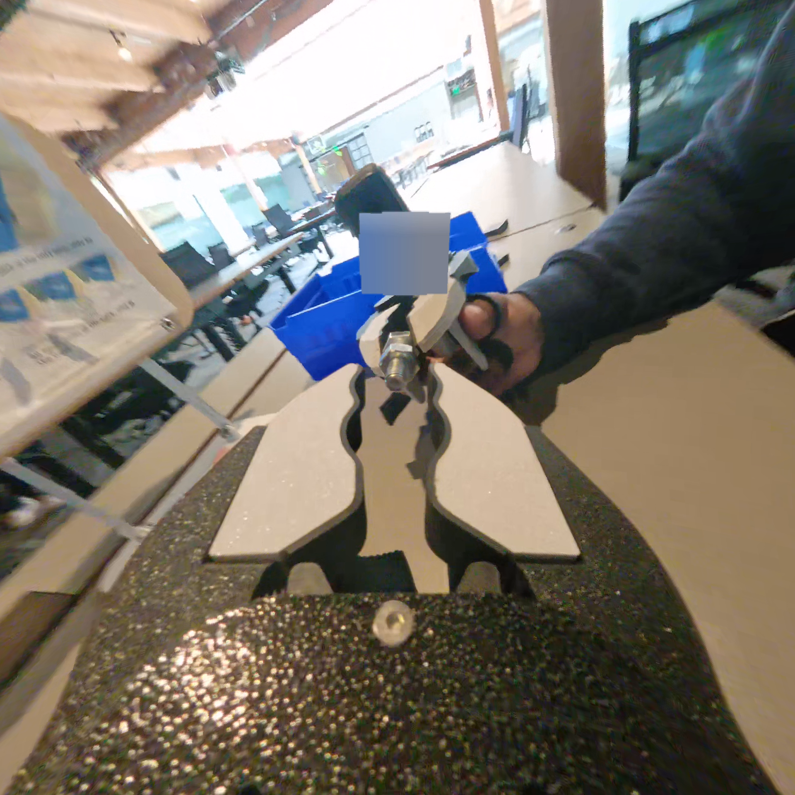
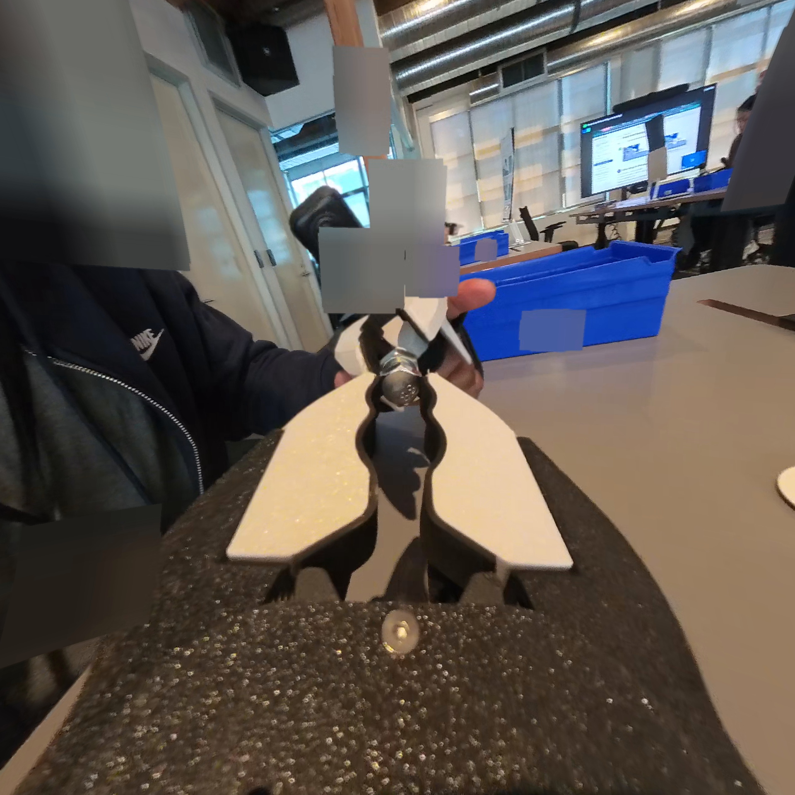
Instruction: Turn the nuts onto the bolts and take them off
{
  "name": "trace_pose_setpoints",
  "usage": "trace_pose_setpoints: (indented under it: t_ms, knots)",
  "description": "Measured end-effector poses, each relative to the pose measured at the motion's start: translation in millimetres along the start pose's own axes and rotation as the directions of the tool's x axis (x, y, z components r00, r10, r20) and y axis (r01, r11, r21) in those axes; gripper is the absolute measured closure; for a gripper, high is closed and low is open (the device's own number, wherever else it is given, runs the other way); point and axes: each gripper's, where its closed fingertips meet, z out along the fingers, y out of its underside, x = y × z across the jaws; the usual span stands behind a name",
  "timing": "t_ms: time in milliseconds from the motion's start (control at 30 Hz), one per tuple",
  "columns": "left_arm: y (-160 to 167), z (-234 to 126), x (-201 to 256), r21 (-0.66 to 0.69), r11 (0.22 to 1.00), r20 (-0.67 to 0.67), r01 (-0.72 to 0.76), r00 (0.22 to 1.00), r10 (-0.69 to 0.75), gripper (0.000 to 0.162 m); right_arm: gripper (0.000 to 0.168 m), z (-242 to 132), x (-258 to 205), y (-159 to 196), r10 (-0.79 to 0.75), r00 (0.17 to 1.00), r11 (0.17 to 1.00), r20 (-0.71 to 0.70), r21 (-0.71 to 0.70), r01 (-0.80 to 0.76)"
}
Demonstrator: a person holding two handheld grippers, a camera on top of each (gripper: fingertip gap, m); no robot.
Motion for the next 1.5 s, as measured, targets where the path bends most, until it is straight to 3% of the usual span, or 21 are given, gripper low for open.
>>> trace_pose_setpoints:
  t_ms: [200,433,533,667,767,867,967,1033,1333,1400,1500]
  knots:
    - [1,4,11,-0.013,0.979,0.015,-0.205,0.979,0.205,0.132,0.152,7,-9,4,0.015,0.998,1.000,0.056,-0.017,-0.014]
    - [2,3,12,-0.031,0.967,0.023,-0.254,0.967,0.255,0.143,0.152,9,-11,6,-0.005,0.998,0.999,0.057,-0.033,0.007]
    - [4,4,11,-0.037,0.987,0.003,-0.156,0.988,0.156,0.144,0.152,8,-9,6,-0.057,0.998,0.997,0.021,-0.047,0.058]
    - [5,5,11,-0.032,0.990,-0.082,0.139,0.987,-0.141,0.144,0.152,6,-7,5,-0.164,0.986,0.984,-0.041,-0.080,0.160]
    - [3,5,12,-0.025,0.908,-0.186,0.418,0.890,-0.415,0.144,0.152,6,-7,4,-0.226,0.972,0.971,-0.071,-0.097,0.218]
    - [4,5,13,-0.055,0.743,-0.284,0.667,0.703,-0.652,0.144,0.152,7,-5,6,-0.266,0.959,0.960,-0.097,-0.123,0.253]
    - [6,5,13,-0.083,0.587,-0.349,0.806,0.528,-0.774,0.144,0.152,7,-3,8,-0.279,0.954,0.955,-0.108,-0.138,0.263]
    - [7,4,13,-0.093,0.535,-0.370,0.840,0.470,-0.801,0.144,0.152,7,-2,8,-0.279,0.954,0.955,-0.111,-0.139,0.263]
    - [3,3,12,-0.077,0.579,-0.362,0.812,0.518,-0.775,0.142,0.152,7,-4,5,-0.267,0.958,0.960,-0.105,-0.114,0.255]
    - [-5,0,5,-0.003,0.642,-0.352,0.766,0.600,-0.718,0.135,0.152,5,-4,2,-0.246,0.964,0.967,-0.105,-0.088,0.237]
    - [-11,-4,-8,0.110,0.844,-0.187,0.525,0.845,-0.501,0.131,0.152,2,-3,-3,-0.209,0.972,0.977,-0.102,-0.050,0.205]
